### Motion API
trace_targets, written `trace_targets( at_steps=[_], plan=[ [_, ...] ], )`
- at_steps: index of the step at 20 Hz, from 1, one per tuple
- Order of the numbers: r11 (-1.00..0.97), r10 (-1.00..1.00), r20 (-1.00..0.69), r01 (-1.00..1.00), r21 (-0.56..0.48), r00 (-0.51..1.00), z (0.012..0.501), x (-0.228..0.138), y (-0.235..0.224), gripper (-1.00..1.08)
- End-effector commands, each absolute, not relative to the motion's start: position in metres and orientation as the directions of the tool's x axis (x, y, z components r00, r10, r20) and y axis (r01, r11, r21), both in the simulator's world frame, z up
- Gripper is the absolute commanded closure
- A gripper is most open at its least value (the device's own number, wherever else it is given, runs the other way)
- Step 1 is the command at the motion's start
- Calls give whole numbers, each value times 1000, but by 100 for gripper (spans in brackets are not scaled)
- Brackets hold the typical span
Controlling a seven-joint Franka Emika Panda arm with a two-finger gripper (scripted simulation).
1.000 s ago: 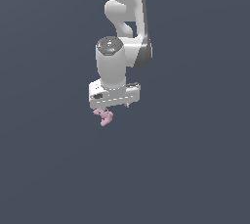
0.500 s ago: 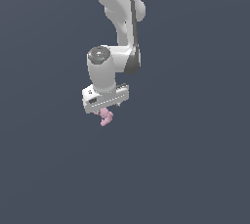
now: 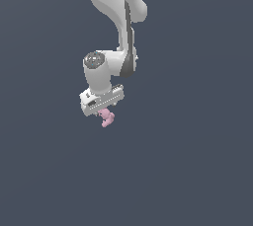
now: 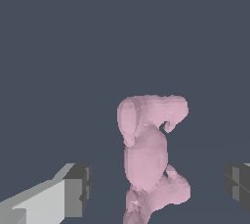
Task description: Pick up the object and move it to a goal position.
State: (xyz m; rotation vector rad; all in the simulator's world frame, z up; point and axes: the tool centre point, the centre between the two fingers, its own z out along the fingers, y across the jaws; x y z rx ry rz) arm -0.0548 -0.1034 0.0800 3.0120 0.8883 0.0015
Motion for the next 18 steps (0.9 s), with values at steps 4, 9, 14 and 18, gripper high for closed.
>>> trace_targets(
  at_steps=[4,9,14,18],
  plan=[
    [-816,578,0,578,0,816,73,-61,-109,-92],
    [-814,581,0,581,0,814,72,-61,-111,-92],
    [-813,582,0,582,0,813,63,-62,-111,-92],
    [-812,583,0,583,0,812,45,-63,-110,-92]
  ],
)
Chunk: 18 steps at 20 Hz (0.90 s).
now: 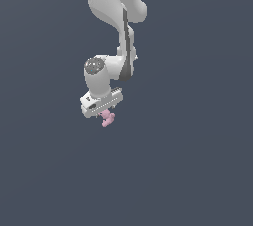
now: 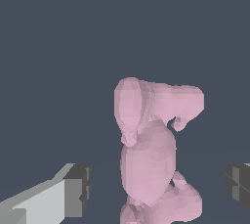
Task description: Pick up the object and move it to a goal position.
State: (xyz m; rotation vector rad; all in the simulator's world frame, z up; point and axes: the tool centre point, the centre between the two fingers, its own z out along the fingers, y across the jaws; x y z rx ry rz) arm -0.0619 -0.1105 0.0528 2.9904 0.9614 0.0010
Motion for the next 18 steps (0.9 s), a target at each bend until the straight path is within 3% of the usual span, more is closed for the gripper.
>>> trace_targets(
  at_steps=[1,9,10,18],
  plan=[
    [-812,584,0,584,0,812,40,-63,-110,-92],
    [-811,585,0,585,0,811,21,-62,-111,-92],
    [-811,585,0,585,0,811,21,-62,-111,108],
    [-811,585,0,585,0,811,21,-62,-111,108]
  ],
)
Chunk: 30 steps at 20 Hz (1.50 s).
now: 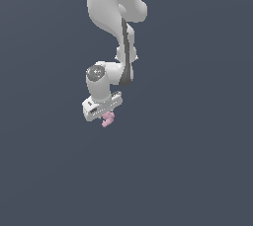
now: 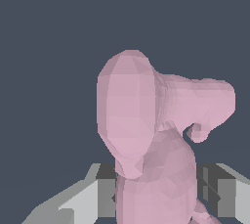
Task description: Pick up the object and move it to a goal position.
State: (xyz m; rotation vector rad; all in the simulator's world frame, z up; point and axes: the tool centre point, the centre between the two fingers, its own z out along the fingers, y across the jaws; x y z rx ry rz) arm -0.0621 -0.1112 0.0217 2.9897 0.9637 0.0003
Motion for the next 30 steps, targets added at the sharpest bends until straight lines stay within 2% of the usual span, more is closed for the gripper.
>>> trace_targets(
  at_steps=[1,7,12,30],
  plan=[
    [-811,585,0,585,0,811,21,-62,-111,108],
    [-811,585,0,585,1,811,28,-60,-102,108],
    [-811,585,0,585,1,811,45,-53,-74,108],
    [-811,585,0,585,1,811,165,-6,107,108]
  ],
)
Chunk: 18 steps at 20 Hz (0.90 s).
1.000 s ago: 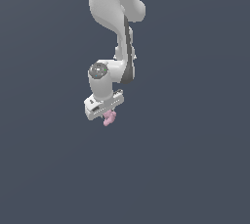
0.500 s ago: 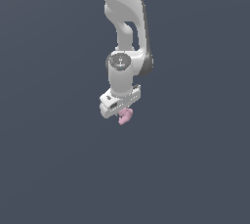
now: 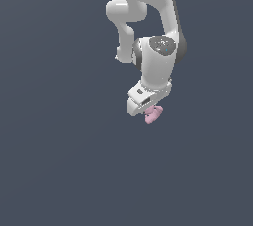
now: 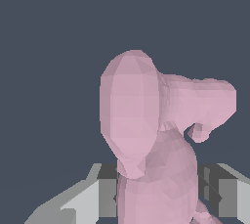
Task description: Pick up the object and move it to a goal position.
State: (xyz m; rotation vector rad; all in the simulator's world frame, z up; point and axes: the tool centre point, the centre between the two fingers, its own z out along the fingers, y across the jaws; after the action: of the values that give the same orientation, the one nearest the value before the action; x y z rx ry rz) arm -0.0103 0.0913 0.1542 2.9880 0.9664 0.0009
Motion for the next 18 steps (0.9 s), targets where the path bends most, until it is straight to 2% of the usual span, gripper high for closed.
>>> trace_targets(
  at_steps=[1,9,18],
  plan=[
    [-811,584,0,584,1,811,172,-3,118,108],
    [-812,584,0,584,1,812,219,19,190,108],
    [-812,584,0,584,0,812,246,33,230,108]
  ],
)
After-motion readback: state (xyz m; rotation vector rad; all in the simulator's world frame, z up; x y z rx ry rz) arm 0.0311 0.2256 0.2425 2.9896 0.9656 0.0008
